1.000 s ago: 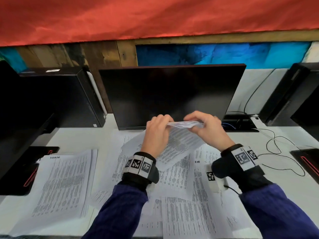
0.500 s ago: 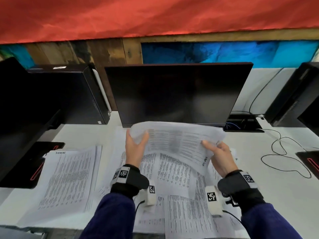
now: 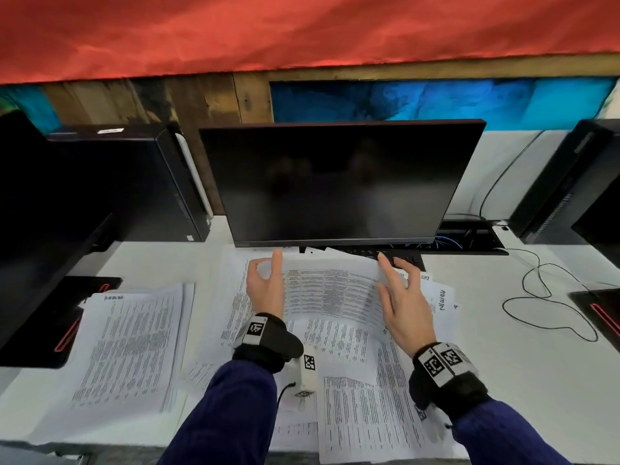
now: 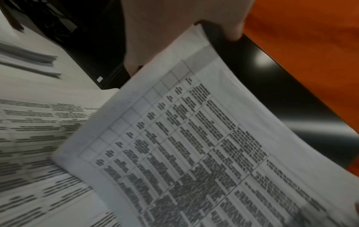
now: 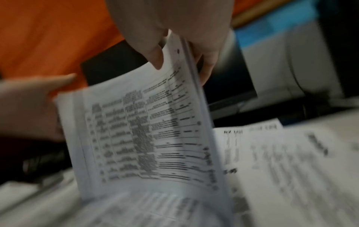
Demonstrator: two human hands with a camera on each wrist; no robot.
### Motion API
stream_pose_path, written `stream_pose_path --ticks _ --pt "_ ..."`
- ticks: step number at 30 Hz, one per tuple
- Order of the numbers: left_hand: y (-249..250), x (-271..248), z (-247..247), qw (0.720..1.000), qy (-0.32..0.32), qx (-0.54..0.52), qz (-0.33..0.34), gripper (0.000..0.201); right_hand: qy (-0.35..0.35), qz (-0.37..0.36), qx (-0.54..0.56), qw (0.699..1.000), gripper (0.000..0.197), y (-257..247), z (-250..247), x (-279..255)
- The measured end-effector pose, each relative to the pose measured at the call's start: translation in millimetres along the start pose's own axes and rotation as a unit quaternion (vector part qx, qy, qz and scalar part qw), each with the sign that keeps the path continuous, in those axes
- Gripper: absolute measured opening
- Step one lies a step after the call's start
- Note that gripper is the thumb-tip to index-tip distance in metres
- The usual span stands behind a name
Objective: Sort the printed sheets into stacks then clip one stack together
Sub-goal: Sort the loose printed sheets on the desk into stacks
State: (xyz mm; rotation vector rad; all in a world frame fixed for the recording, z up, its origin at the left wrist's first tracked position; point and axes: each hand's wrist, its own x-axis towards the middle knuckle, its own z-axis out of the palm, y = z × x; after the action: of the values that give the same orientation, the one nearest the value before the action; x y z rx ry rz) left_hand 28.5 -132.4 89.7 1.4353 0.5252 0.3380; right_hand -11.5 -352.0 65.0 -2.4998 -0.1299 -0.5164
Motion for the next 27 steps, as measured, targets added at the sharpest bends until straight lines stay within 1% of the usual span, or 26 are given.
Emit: stream_pose_path --ticks 2,4,6,7,8,9,10,11,12,13,14,15,16,17,18,19,20,21,23,24,25,26,27 --pt "-2.1 4.5 0.1 1.000 0.005 0.010 -0.015 0.022 -0.022 0.011 -0.015 1.000 0.055 4.2 -1.0 -0.1" --pt "-2.0 4.5 -1.9 1.000 -0.004 0.012 -0.021 0.016 -0.024 0.012 0.002 1.000 0.059 4.9 -3.4 0.3" --pt "0.5 2.9 -3.6 1.000 -0.019 0.015 -0.008 0.016 -0.009 0.015 0.036 0.999 0.054 2.8 -5.2 2.6" --pt "3.0 2.2 -4.0 0.999 -0.023 0.027 0.014 0.017 -0.003 0.024 0.052 0.998 0.047 0.9 -5.5 4.6" --pt "4.6 2.4 -3.9 0.996 -0.024 0.062 0.056 0.018 -0.002 0.035 0.063 0.997 0.040 0.0 -6.4 6.1" --pt "3.0 5.3 -3.3 0.983 -0.022 0.144 0.113 0.019 -0.004 0.043 0.070 0.997 0.033 -0.1 -7.0 7.4" --pt "2.0 7.2 -2.0 0.950 -0.015 0.262 0.171 0.022 -0.006 0.048 0.073 0.996 0.027 0.6 -7.2 8.6" --pt "-0.4 8.1 0.0 0.896 -0.003 0.382 0.226 0.026 -0.009 0.049 0.074 0.996 0.023 1.6 -7.8 9.3" --pt "-1.8 6.3 4.6 0.836 -0.003 0.472 0.281 0.031 -0.010 0.048 0.073 0.996 0.020 2.7 -8.2 9.9" --pt "-1.0 1.3 11.3 0.784 -0.023 0.525 0.330 0.037 -0.012 0.046 0.072 0.996 0.019 3.6 -8.2 10.2" --pt "2.0 -6.3 19.7 0.738 -0.064 0.563 0.367 0.043 -0.013 0.045 0.073 0.996 0.017 3.7 -7.9 10.6" --pt "2.2 -13.7 29.2 0.695 -0.119 0.591 0.393 0.045 -0.011 0.044 0.073 0.996 0.016 3.3 -7.6 11.2" --pt "2.8 -22.2 39.0 0.655 -0.180 0.611 0.405 0.042 -0.007 0.043 0.074 0.996 0.016 3.8 -6.4 11.7" --pt "3.6 -30.2 48.3 0.626 -0.226 0.623 0.410 0.034 -0.002 0.043 0.076 0.996 0.016 3.9 -5.8 12.2" --pt "4.2 -37.0 55.8 0.610 -0.250 0.631 0.409 0.029 0.004 0.045 0.079 0.996 0.016 4.6 -5.1 12.4" --pt "5.1 -41.5 60.9 0.603 -0.257 0.636 0.406 0.030 0.013 0.050 0.087 0.995 0.017 6.1 -4.3 12.5" --pt "8.0 -45.0 63.9 0.603 -0.253 0.638 0.407 0.034 0.023 0.061 0.106 0.992 0.020 8.5 -4.2 11.8" --pt "10.4 -46.2 62.9 0.608 -0.243 0.634 0.412 0.035 0.036 0.080 0.136 0.987 0.027 11.5 -3.6 10.0" --pt "20.5 -41.8 54.4 0.633 -0.218 0.611 0.422 0.029 0.080 0.146 0.203 0.965 0.054 20.6 -2.5 4.3" --pt "27.4 -37.7 47.4 0.658 -0.208 0.586 0.425 0.023 0.096 0.197 0.229 0.948 0.068 25.5 -1.9 1.0" --pt "33.6 -31.4 38.9 0.701 -0.203 0.545 0.413 0.019 0.098 0.252 0.261 0.927 0.080 30.2 -1.4 -1.8" --pt "40.2 -24.6 29.3 0.760 -0.200 0.489 0.379 0.016 0.082 0.302 0.307 0.899 0.086 33.3 -2.0 -3.2" --pt "46.2 -17.6 18.8 0.823 -0.201 0.420 0.325 0.016 0.055 0.334 0.368 0.866 0.088 33.4 -3.6 -2.6"
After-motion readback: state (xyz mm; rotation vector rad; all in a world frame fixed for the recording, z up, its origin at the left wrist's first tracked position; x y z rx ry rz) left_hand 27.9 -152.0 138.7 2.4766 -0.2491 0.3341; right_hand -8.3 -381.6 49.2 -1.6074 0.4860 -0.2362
